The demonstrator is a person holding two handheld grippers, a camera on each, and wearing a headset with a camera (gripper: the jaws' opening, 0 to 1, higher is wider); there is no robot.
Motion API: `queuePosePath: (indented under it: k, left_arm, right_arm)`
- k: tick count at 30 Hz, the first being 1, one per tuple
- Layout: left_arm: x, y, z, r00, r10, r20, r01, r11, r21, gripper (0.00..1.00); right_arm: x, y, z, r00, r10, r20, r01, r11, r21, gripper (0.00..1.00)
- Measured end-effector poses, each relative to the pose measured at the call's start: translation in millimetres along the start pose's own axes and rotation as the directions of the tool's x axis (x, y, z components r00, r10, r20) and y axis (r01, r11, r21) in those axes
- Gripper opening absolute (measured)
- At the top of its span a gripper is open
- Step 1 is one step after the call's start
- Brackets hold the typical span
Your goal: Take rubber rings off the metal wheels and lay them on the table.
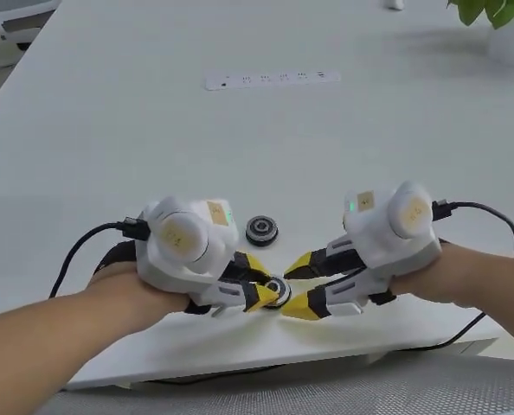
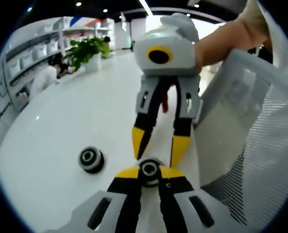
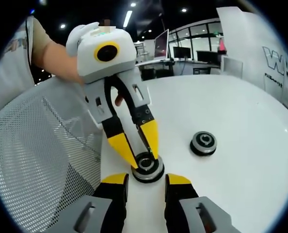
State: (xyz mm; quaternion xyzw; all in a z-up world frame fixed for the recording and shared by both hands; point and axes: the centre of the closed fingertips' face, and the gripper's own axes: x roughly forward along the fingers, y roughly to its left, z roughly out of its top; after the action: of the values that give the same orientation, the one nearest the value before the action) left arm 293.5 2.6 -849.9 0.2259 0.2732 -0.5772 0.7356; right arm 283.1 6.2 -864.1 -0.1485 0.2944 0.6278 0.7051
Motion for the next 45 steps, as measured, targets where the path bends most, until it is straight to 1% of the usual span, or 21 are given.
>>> queuePosePath:
  k: [5,10,22,24,28,34,41,42,43,45]
  left_arm:
    - [-0.3,0.3,-0.4,1.0000,0.000,0.005,0.000,1.000,-0.003,0.13]
    - [-0.8,0.3,0.1,1.0000,-0.001,0.006,0.001,1.000,0.001,0.13]
    - [-0.8,0.5,0.0,0.9999,0.002,0.011,-0.002,1.000,0.004,0.13]
    - [-0.8,0.6,0.1,0.9999,0.002,0.012,-0.003,1.000,0.004,0.13]
    - [-0.4,1.0,-0.2,0.9999,0.004,0.013,-0.004,1.000,0.003,0.13]
    - [0.1,1.0,-0.3,0.9999,0.007,0.012,-0.007,1.000,0.005,0.13]
    - [0.6,0.8,-0.9,0.9999,0.007,0.015,-0.008,1.000,0.011,0.13]
    - [0.5,0.8,-0.9,0.9999,0.007,0.015,-0.008,1.000,0.012,0.13]
    - [0.3,0.8,-0.8,0.9999,0.007,0.016,-0.008,1.000,0.012,0.13]
    - [0.2,0.9,-0.7,0.9998,0.007,0.017,-0.008,1.000,0.015,0.13]
  right_arm:
    - [1.7,-1.5,1.2,0.9998,-0.001,0.019,0.000,0.999,0.039,0.25]
    - [0.9,-1.0,2.6,0.9997,-0.005,0.026,0.004,0.999,0.049,0.22]
    - [-1.9,-1.7,-1.2,0.9996,-0.021,0.017,0.020,0.999,0.027,0.17]
    - [-3.3,-2.3,-3.0,0.9997,-0.023,0.010,0.023,0.999,0.026,0.14]
    - [-5.3,-5.0,-6.2,0.9993,-0.037,0.005,0.037,0.999,0.029,0.04]
    - [-4.7,-6.5,-6.6,0.9989,-0.047,-0.003,0.047,0.998,0.028,0.01]
    - [-5.8,-9.3,-7.0,0.9985,-0.055,0.000,0.055,0.996,0.072,0.00]
    - [-6.5,-10.0,-6.4,0.9985,-0.055,0.004,0.054,0.995,0.083,0.00]
    - [-7.7,-10.1,-6.3,0.9986,-0.053,0.009,0.051,0.992,0.119,0.00]
    - [-9.2,-11.3,-6.1,0.9984,-0.053,0.019,0.050,0.990,0.134,0.00]
